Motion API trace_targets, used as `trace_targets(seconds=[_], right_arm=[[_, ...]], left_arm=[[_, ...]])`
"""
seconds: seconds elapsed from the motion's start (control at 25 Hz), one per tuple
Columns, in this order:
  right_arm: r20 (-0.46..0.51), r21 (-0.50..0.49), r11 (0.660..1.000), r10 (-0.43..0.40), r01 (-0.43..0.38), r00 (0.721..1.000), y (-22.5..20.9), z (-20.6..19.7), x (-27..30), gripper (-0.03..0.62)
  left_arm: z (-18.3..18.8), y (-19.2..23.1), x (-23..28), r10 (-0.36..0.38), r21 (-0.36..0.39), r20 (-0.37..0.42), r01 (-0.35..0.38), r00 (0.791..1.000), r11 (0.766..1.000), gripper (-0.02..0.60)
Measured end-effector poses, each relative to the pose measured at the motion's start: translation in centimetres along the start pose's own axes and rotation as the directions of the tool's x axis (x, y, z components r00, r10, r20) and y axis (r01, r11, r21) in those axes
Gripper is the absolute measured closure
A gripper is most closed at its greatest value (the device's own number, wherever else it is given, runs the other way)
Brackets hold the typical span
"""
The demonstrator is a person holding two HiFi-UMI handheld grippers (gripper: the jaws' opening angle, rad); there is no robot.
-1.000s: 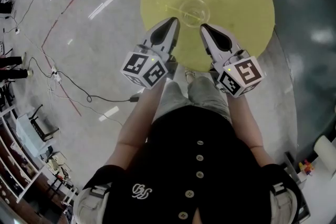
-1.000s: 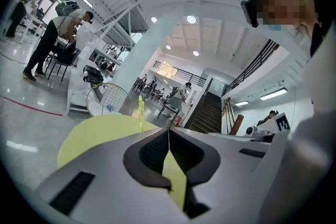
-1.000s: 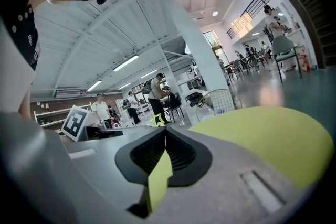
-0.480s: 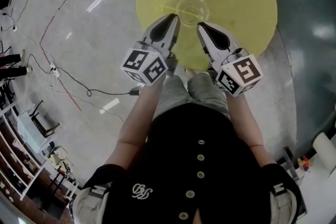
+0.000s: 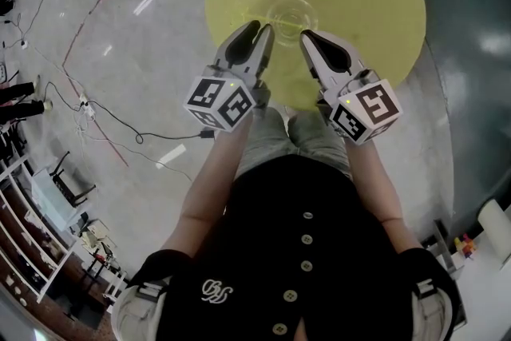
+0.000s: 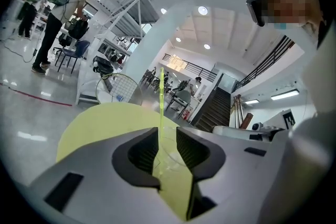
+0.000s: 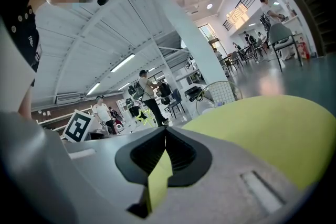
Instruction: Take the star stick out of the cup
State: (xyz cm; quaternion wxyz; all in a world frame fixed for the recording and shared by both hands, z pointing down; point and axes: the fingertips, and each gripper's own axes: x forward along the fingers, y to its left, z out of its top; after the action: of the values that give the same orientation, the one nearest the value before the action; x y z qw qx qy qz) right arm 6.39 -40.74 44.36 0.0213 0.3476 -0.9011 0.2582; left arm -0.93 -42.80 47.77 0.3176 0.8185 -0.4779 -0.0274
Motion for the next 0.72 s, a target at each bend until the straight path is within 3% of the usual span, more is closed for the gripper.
trace_targets(seconds=[0.4, 0.72], right_arm=[[-0.012, 0.018, 1.000, 0.001, -0.001, 1.000, -0.5, -0.6, 0.5, 0.591], [-0.018, 0.025, 1.000, -0.017, 0.017, 1.000, -0.7, -0.6, -0.1, 0.591]], left_arm=[[1.7, 1.3, 0.6, 0.010, -0.010, 0.050, -0.009, 0.999, 1.000, 0.486], [2.3, 0.5, 1.0, -0.028, 0.024, 0.050, 0.027, 0.998, 0.999, 0.509]])
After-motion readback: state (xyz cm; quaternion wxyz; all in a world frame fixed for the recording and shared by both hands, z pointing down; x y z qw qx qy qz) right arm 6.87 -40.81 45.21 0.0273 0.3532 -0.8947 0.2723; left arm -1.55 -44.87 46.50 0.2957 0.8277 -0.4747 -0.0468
